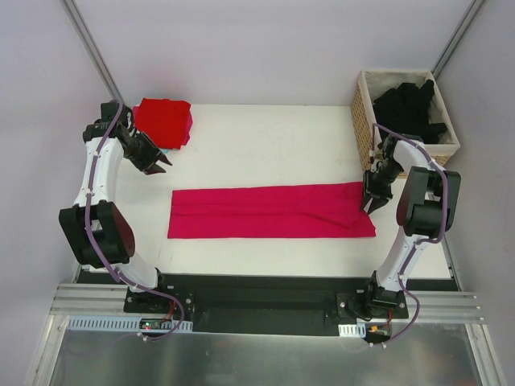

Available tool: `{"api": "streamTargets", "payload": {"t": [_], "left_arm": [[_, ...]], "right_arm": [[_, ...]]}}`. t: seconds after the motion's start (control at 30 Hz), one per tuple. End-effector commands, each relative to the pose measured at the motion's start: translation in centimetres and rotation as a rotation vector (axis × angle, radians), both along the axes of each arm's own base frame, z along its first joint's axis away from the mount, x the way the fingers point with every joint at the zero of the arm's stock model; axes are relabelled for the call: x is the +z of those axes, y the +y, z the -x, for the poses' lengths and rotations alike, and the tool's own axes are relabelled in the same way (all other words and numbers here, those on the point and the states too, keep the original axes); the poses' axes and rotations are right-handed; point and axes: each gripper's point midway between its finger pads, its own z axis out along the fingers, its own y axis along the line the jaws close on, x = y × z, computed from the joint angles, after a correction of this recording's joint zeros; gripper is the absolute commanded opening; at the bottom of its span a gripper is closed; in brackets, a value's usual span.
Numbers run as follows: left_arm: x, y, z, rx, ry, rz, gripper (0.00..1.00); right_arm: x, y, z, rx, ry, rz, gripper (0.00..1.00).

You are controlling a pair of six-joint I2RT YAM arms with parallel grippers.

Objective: Fold and stack the t-shirts

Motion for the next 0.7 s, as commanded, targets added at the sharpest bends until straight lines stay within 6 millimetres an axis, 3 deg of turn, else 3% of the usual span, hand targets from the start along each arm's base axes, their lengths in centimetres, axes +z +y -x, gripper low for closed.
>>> {"api": "streamTargets", "payload": {"t": [0.0, 0.1, 0.27, 0.37, 0.5, 0.67], "left_arm": [[1.5, -0.2, -0.2, 0.020, -0.021, 0.016, 0.32], [1.5, -0.3, 0.0, 0.021, -0.019, 0.021, 0.32], [1.5, -0.4, 0.3, 0.013, -0.022, 0.021, 0.32], [1.4, -0.4, 0.3, 0.008, -0.022, 0.023, 0.31], [1.2, -0.5, 0.5, 0.002, -0.017, 0.024, 0.31], [0.8, -0.5, 0.5, 0.001, -0.005, 0.028, 0.31]], "right_arm": [[0.1, -3.3, -4.1, -0.038, -0.164, 0.156, 0.33], [0.6, -5.2, -2.9, -0.037, -0.135, 0.272, 0.33], [2.1, -6.1, -3.2, -0.049, -0.177, 0.328, 0.32], [3.8, -5.3, -3.7, -0.057, -0.233, 0.289, 0.33], [7.3, -2.7, -4.2, -0.048, -0.334, 0.186, 0.33], [10.0, 0.1, -3.2, 0.063, -0.412, 0.152, 0.34]]}}
